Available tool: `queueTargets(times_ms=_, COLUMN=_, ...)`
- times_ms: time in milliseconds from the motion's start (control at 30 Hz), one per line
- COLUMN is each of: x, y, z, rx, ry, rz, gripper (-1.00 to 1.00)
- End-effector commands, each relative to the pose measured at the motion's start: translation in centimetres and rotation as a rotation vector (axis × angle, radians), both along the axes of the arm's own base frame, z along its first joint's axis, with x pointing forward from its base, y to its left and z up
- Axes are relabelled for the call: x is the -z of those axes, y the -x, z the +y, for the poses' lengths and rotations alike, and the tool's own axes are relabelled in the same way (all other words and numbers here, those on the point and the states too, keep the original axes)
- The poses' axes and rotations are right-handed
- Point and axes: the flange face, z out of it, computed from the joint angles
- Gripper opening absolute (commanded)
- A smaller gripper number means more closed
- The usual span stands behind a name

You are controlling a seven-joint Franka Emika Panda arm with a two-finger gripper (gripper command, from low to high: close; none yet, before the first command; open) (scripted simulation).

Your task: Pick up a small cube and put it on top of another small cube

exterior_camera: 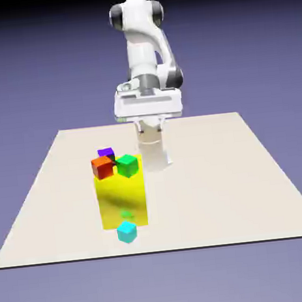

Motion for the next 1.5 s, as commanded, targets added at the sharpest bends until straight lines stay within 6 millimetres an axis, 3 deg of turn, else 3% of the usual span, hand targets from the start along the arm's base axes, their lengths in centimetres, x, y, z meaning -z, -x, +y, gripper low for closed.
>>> queueTargets(times_ms=0, x=0.6, y=-0.9, z=-0.5, rx=0.018, ry=-0.016, rz=0.044, gripper=0.00)
queueTargets(times_ms=333, x=7.9, y=-8.6, z=-5.9, rx=0.192, ry=-0.163, rz=0.481, gripper=0.00)
queueTargets(times_ms=633, x=16.3, y=-12.9, z=-10.6, rx=0.340, ry=-0.280, rz=0.855, gripper=0.00)
queueTargets(times_ms=1067, x=29.0, y=-14.7, z=-15.9, rx=0.525, ry=-0.411, rz=1.354, gripper=0.00)
queueTargets(times_ms=1100, x=29.0, y=-14.7, z=-15.9, rx=0.525, ry=-0.411, rz=1.354, gripper=0.00)
queueTargets(times_ms=1200, x=34.4, y=-12.5, z=-14.4, rx=0.524, ry=-0.412, rz=1.354, gripper=0.00)
queueTargets(times_ms=1233, x=35.0, y=-12.2, z=-14.2, rx=0.525, ry=-0.411, rz=1.354, gripper=0.00)
queueTargets(times_ms=1267, x=35.0, y=-12.2, z=-14.2, rx=0.525, ry=-0.411, rz=1.354, gripper=-1.00)
queueTargets(times_ms=1300, x=35.0, y=-12.2, z=-14.2, rx=0.525, ry=-0.411, rz=1.354, gripper=-1.00)
queueTargets(times_ms=1400, x=29.6, y=-14.5, z=-15.7, rx=0.524, ry=-0.412, rz=1.354, gripper=-1.00)
queueTargets(times_ms=1467, x=27.9, y=-15.9, z=-15.5, rx=0.453, ry=-0.348, rz=1.327, gripper=-1.00)
